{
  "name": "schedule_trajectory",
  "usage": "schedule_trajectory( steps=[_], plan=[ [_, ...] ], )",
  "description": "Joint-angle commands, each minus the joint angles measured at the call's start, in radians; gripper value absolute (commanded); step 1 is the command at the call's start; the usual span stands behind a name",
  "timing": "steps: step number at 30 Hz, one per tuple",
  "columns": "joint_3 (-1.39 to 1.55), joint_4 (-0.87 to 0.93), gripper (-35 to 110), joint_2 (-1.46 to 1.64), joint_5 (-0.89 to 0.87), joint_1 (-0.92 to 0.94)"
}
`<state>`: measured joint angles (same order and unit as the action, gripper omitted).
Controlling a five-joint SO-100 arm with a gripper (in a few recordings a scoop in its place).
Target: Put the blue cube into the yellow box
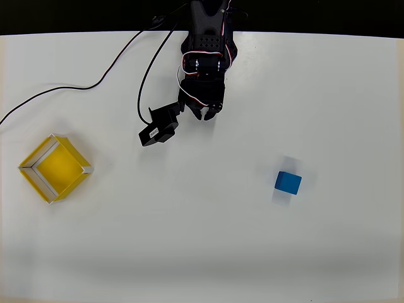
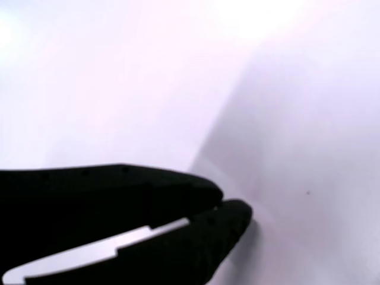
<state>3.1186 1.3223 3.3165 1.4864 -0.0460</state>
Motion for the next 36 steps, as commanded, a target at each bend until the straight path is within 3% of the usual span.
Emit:
schedule_trajectory(
  steps=[1,13,23,33,36],
  plan=[
    [0.026,0.031,0,0.029,0.064,-0.020],
    [0.026,0.009,2,0.014,0.112,-0.023],
    [-0.121,-0.569,27,-0.341,0.089,-0.018],
    [-0.110,-1.454,28,-0.738,0.104,-0.138],
    [-0.109,-1.626,33,-0.838,0.106,-0.190]
  ],
)
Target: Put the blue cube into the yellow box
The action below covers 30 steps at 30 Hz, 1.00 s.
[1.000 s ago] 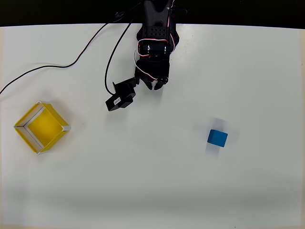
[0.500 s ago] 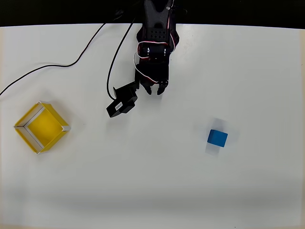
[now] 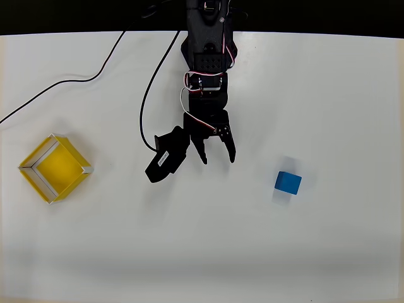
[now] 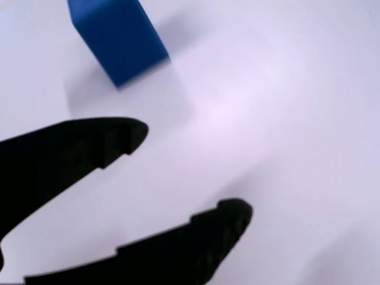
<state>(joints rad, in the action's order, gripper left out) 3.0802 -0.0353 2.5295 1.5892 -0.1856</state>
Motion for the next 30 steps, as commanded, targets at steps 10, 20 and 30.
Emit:
schedule_trajectory(
  steps=[10,20,30],
  plan=[
    [-0.080,-0.646,48,-0.370,-0.037,-0.192],
    [-0.198,-0.904,51,-0.709,-0.043,-0.258],
    [-0.345,-1.009,51,-0.953,-0.043,-0.298]
  ],
)
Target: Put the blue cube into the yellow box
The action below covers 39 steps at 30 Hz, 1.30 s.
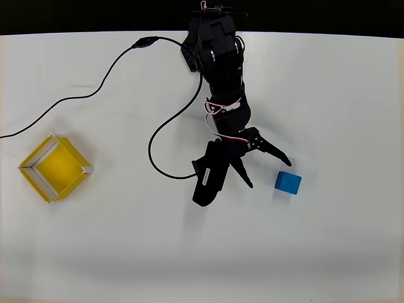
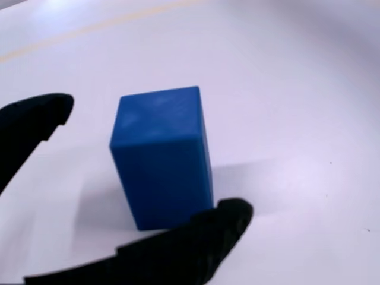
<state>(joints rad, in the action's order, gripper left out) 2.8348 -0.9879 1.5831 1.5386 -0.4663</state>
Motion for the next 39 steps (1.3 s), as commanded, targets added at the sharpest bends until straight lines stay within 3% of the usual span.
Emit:
schedule_trajectory(
  steps=[1,25,39],
  plan=[
    [-0.121,-0.064,51,-0.034,0.009,-0.018],
    [-0.449,-0.061,50,-0.405,0.009,-0.097],
    [-0.485,0.110,24,-0.399,0.117,-0.109]
  ],
)
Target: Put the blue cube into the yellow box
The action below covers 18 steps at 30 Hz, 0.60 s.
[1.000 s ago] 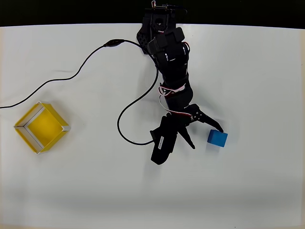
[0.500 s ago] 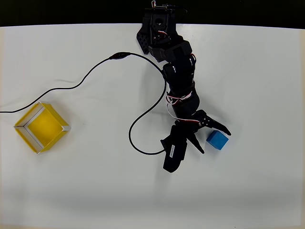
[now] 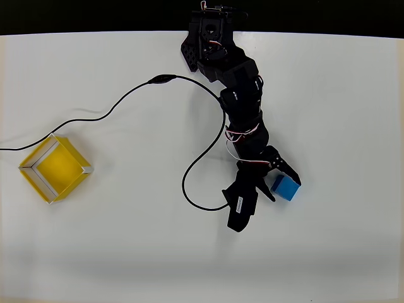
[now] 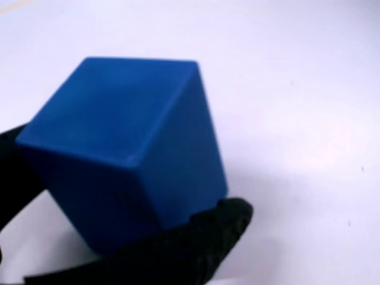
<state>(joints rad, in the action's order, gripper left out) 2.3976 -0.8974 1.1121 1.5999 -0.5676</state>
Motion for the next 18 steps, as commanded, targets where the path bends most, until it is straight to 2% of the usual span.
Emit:
schedule_trajectory(
  steps=[1,18],
  plan=[
    [-0.048,0.023,23,0.077,0.057,-0.003],
    [-0.071,0.091,16,0.189,0.175,0.084]
  ],
)
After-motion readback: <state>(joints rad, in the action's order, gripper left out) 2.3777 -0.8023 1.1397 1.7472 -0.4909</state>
